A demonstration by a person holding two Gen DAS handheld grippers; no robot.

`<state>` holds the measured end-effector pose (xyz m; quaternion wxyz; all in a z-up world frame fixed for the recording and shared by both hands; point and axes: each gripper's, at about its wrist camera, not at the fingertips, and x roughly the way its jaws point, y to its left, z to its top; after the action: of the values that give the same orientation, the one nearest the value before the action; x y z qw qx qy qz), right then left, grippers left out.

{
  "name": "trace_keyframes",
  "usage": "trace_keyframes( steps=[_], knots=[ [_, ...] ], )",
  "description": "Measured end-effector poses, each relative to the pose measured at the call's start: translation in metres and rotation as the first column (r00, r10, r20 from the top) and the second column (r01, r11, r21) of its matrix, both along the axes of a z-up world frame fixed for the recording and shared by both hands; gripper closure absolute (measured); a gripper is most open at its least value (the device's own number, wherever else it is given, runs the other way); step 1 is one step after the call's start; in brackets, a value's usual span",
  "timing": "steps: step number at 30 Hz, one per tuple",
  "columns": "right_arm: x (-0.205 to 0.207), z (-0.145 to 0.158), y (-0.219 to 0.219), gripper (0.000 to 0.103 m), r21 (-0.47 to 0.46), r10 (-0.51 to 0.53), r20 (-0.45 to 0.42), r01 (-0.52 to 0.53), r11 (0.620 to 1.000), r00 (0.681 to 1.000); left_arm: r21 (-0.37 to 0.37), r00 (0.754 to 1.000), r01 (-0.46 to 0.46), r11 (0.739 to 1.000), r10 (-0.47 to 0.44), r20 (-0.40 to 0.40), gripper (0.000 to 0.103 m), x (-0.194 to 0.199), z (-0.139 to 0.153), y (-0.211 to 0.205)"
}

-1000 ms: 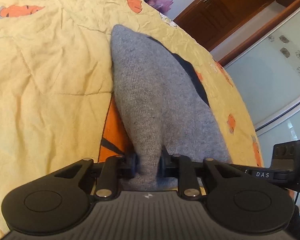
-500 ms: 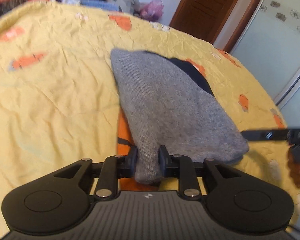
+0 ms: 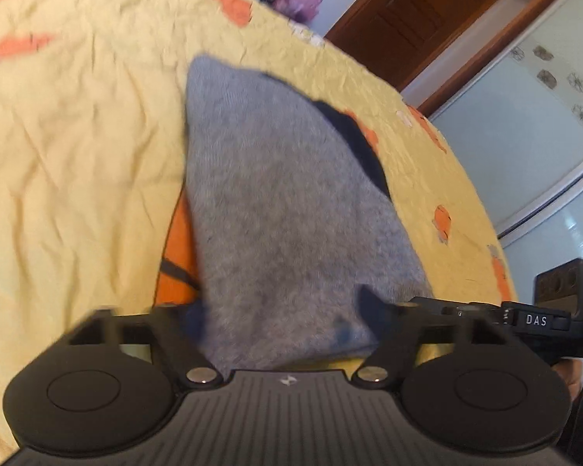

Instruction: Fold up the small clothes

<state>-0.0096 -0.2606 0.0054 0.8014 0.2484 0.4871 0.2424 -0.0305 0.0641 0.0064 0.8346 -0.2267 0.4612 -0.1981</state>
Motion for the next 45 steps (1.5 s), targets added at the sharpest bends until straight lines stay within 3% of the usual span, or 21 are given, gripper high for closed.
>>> trace_keyframes(
  steps=[2, 5, 9, 12, 14, 16, 18, 20, 21, 22, 23, 25, 28, 30, 32, 33, 35, 38, 40, 42, 45],
  knots=[
    [0.002, -0.017, -0.003, 0.078, 0.110, 0.026, -0.115, -0.014, 0.994, 0.993, 0.029, 1.000, 0.011, 1.000, -0.011, 0.004, 0.079, 0.003, -0.002, -0.002],
    [0.000, -0.025, -0.003, 0.077, 0.145, 0.037, -0.121, -0.019, 0.989, 0.992, 0.032, 1.000, 0.015, 0.999, -0.014, -0.006, 0.087, 0.003, 0.003, 0.002],
    [-0.019, 0.001, 0.004, 0.078, 0.112, 0.095, -0.037, -0.091, 0.990, 0.995, 0.131, 0.994, 0.051, 0.990, -0.062, 0.086, 0.090, -0.021, 0.030, 0.003],
    [-0.034, 0.016, 0.011, 0.078, -0.008, 0.161, 0.040, -0.160, 0.987, 0.986, 0.237, 0.991, 0.082, 0.968, -0.105, 0.085, 0.089, -0.032, 0.021, -0.002],
    [-0.037, 0.009, 0.015, 0.065, -0.089, 0.165, 0.047, -0.161, 0.983, 0.985, 0.305, 0.990, 0.063, 0.950, -0.098, 0.101, 0.081, -0.040, 0.011, -0.005],
    [-0.039, 0.006, 0.008, 0.060, -0.037, 0.119, 0.017, -0.118, 0.992, 0.993, 0.332, 0.986, 0.029, 0.943, -0.082, 0.145, 0.075, -0.055, 0.022, -0.002],
    [-0.048, 0.022, -0.004, 0.060, -0.022, 0.070, 0.073, -0.069, 0.997, 0.995, 0.387, 0.968, -0.037, 0.921, -0.063, 0.242, 0.064, -0.073, 0.043, -0.001],
    [-0.054, 0.044, -0.016, 0.051, -0.070, -0.012, 0.210, 0.027, 0.997, 0.978, 0.437, 0.912, -0.125, 0.891, -0.071, 0.405, 0.012, -0.085, 0.063, -0.008],
    [-0.053, 0.054, -0.018, 0.048, -0.103, -0.044, 0.273, 0.075, 0.992, 0.961, 0.448, 0.867, -0.174, 0.877, -0.079, 0.492, 0.001, -0.084, 0.071, -0.014],
    [-0.044, 0.063, -0.018, 0.040, -0.125, -0.070, 0.340, 0.118, 0.985, 0.938, 0.457, 0.831, -0.208, 0.865, -0.090, 0.550, 0.000, -0.081, 0.075, -0.022],
    [-0.033, 0.070, -0.016, 0.037, -0.120, -0.097, 0.380, 0.153, 0.981, 0.920, 0.482, 0.817, -0.212, 0.850, -0.116, 0.565, 0.000, -0.069, 0.077, -0.034],
    [0.001, 0.077, -0.009, 0.037, -0.048, -0.126, 0.387, 0.156, 0.987, 0.913, 0.513, 0.821, -0.174, 0.840, -0.163, 0.546, 0.000, -0.040, 0.074, -0.057],
    [0.068, 0.068, 0.016, 0.036, 0.047, -0.111, 0.291, 0.102, 0.994, 0.950, 0.533, 0.847, -0.073, 0.843, -0.229, 0.479, 0.000, -0.001, 0.057, -0.085],
    [0.105, 0.055, 0.041, 0.037, -0.005, -0.072, 0.242, 0.075, 0.997, 0.968, 0.567, 0.884, -0.018, 0.823, -0.252, 0.394, 0.000, 0.021, 0.037, -0.098],
    [0.131, 0.029, 0.072, 0.037, -0.158, -0.012, 0.159, 0.038, 0.987, 0.987, 0.584, 0.919, 0.009, 0.811, -0.236, 0.314, 0.000, 0.034, 0.010, -0.100],
    [0.141, 0.015, 0.083, 0.037, -0.250, 0.013, 0.111, 0.015, 0.968, 0.994, 0.593, 0.902, -0.012, 0.805, -0.248, 0.354, 0.000, 0.030, 0.005, -0.101],
    [0.143, 0.008, 0.092, 0.035, -0.288, 0.048, 0.177, 0.005, 0.958, 0.983, 0.602, 0.891, -0.024, 0.798, -0.255, 0.374, 0.000, 0.025, 0.000, -0.102],
    [0.159, 0.007, 0.081, 0.041, -0.216, -0.007, 0.118, 0.033, 0.976, 0.993, 0.592, 0.895, -0.022, 0.806, -0.248, 0.371, 0.000, 0.027, 0.002, -0.099],
    [0.161, 0.013, 0.081, 0.044, -0.232, -0.001, 0.110, 0.027, 0.972, 0.994, 0.592, 0.894, -0.020, 0.806, -0.251, 0.372, 0.000, 0.026, 0.001, -0.098],
    [0.149, 0.023, 0.081, 0.043, -0.269, -0.014, 0.148, 0.054, 0.962, 0.989, 0.590, 0.891, -0.025, 0.807, -0.250, 0.380, 0.000, 0.024, 0.000, -0.098],
    [0.119, 0.043, 0.082, 0.043, -0.237, 0.009, 0.241, 0.050, 0.970, 0.971, 0.591, 0.886, -0.029, 0.806, -0.252, 0.388, 0.000, 0.025, -0.002, -0.101]
  ],
)
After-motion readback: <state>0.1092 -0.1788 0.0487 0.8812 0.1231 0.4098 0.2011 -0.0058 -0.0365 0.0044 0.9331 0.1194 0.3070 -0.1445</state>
